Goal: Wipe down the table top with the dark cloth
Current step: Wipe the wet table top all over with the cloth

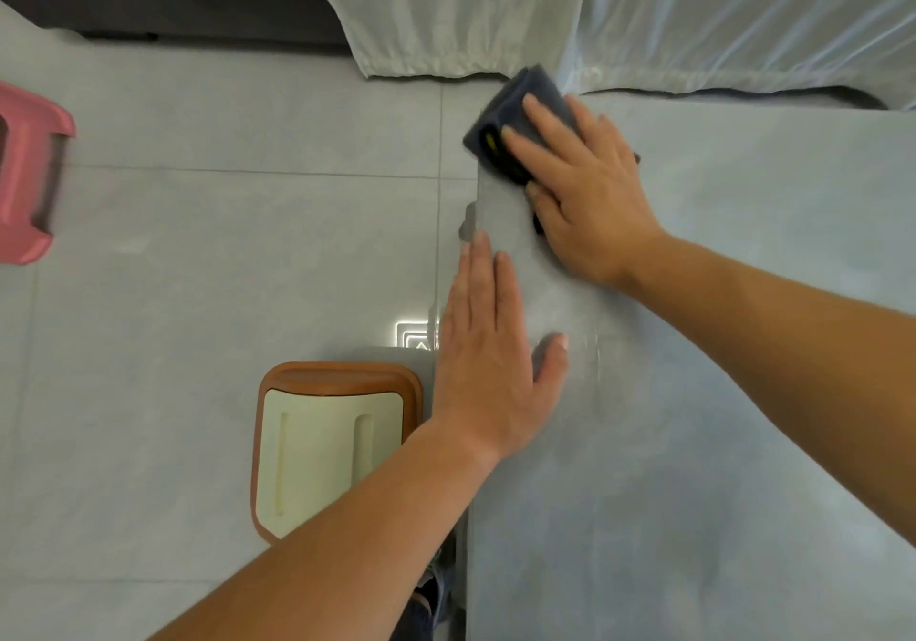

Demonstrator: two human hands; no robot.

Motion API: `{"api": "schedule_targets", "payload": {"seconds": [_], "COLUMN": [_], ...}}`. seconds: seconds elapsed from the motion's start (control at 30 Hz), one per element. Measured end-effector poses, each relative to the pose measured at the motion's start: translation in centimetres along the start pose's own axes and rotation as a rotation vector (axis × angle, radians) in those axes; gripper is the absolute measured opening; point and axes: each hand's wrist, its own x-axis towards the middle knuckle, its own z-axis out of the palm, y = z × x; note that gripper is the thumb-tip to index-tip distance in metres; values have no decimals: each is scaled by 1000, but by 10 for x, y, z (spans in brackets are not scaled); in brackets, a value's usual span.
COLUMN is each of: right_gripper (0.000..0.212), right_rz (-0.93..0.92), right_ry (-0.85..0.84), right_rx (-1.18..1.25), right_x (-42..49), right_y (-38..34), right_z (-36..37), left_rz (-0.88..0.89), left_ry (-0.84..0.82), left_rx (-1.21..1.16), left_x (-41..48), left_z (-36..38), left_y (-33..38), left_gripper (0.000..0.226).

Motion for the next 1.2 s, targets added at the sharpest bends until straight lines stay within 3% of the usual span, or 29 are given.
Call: {"api": "schedule_targets", "payload": {"seconds": [0.13, 0.4, 0.6, 0.67, 0.87, 1.0, 1.2], "right_gripper": [54, 54, 54, 54, 56, 56, 60], "right_rz": [-117, 71, 537, 595, 171, -46, -169], "right_ry": [-106, -27, 82, 106, 31, -63, -187], "right_rx": [-50, -36, 42, 82, 58, 48, 39], "right_x": [-6, 5, -37, -36, -103, -174, -261], "right_y": [10, 19, 67, 59, 16, -15, -42], "right_z": [-6, -9, -30, -28, -5, 13, 21], "left_rz": [-15, 8, -9, -10, -110, -242, -316], "left_ry": [-22, -26, -51, -52, 10, -65, -113], "left_rx": [3, 62, 60, 36, -318, -483, -545], "left_x": [1, 1, 1, 1, -13, -46, -121], "left_z": [-2, -1, -4, -5, -13, -9, 4], "left_y": [0, -2, 0, 0, -1, 5, 16], "left_gripper": [87, 87, 85, 84, 82, 86, 83]}}
